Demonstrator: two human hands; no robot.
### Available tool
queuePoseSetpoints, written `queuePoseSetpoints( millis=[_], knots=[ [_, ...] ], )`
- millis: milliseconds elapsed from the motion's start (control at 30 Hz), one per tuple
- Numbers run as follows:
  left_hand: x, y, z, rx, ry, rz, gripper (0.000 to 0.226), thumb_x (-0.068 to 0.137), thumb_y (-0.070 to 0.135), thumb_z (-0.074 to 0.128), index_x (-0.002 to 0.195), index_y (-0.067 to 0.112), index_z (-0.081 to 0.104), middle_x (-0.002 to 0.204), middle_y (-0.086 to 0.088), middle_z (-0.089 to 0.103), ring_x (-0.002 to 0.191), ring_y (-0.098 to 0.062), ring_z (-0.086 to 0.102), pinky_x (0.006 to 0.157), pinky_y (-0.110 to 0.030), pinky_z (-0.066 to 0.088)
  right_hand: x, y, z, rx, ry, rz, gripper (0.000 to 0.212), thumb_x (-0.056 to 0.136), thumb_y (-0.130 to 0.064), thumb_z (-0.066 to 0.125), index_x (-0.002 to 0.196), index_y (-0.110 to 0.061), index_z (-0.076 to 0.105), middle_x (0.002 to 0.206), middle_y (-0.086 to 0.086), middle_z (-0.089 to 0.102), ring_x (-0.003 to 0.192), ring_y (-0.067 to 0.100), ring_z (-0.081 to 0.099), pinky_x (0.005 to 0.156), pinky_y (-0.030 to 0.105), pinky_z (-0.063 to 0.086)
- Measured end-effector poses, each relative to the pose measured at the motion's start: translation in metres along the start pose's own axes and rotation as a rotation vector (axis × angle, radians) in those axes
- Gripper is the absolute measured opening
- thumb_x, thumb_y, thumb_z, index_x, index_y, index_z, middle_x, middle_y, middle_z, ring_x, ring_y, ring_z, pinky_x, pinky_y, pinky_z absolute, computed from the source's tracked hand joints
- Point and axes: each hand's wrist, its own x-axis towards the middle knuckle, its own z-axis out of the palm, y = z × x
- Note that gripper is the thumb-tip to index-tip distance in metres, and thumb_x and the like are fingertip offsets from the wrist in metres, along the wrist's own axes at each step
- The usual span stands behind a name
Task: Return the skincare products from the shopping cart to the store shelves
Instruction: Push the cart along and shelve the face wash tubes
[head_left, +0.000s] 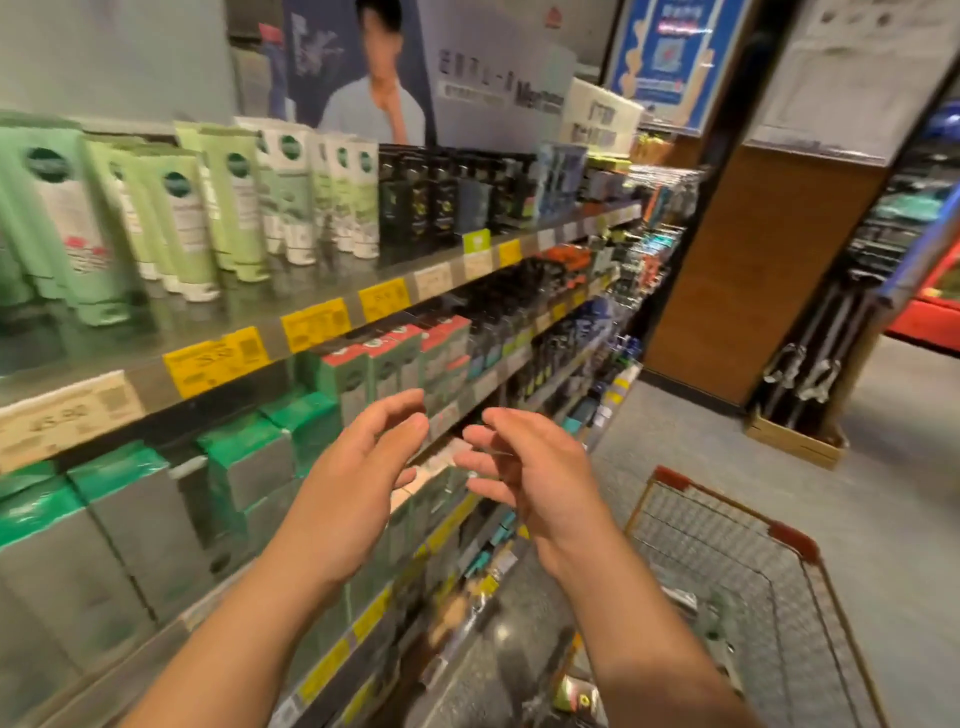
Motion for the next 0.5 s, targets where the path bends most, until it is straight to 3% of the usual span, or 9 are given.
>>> queuePoseSetpoints(
  millis=[233,300,367,500],
  knots=[
    [0.008,-0.032,0.076,0.067,-0.209,-0.105,0.067,0.059,0.075,0.056,0.117,0.044,0.066,0.121,0.024,0.069,0.11,0.001,0.065,0.089,-0.031,0.052,-0.019,0.029,-0.095,0.06,0.232,0.065,0.021,0.101,-0.03,0.064,0.116,-0.016,0.068,0.103,0.006,0.08,0.091,0.022,0.078,0.072,0.034,0.058],
    [0.01,-0.041,0.096,0.078,-0.25,-0.138,0.058,0.065,0.072,0.061,0.117,0.045,0.066,0.12,0.024,0.069,0.112,0.0,0.065,0.086,-0.03,0.051,-0.025,0.035,-0.119,0.077,0.287,0.084,0.02,0.102,-0.029,0.063,0.116,-0.015,0.068,0.102,0.006,0.08,0.091,0.023,0.078,0.077,0.037,0.06],
    [0.013,-0.051,0.117,0.093,-0.294,-0.172,0.049,0.075,0.071,0.068,0.117,0.047,0.065,0.123,0.023,0.068,0.115,-0.002,0.064,0.088,-0.031,0.05,-0.03,0.041,-0.143,0.105,0.35,0.111,0.018,0.103,-0.025,0.063,0.113,-0.012,0.068,0.096,0.006,0.08,0.085,0.025,0.077,0.073,0.036,0.058],
    [0.014,-0.073,0.157,0.112,-0.377,-0.225,0.055,0.069,0.08,0.068,0.116,0.052,0.066,0.122,0.027,0.069,0.113,0.001,0.065,0.097,-0.036,0.051,-0.038,0.052,-0.188,0.181,0.458,0.175,0.021,0.104,-0.018,0.058,0.117,-0.003,0.064,0.09,0.011,0.075,0.07,0.024,0.071,0.06,0.032,0.052]
  ],
)
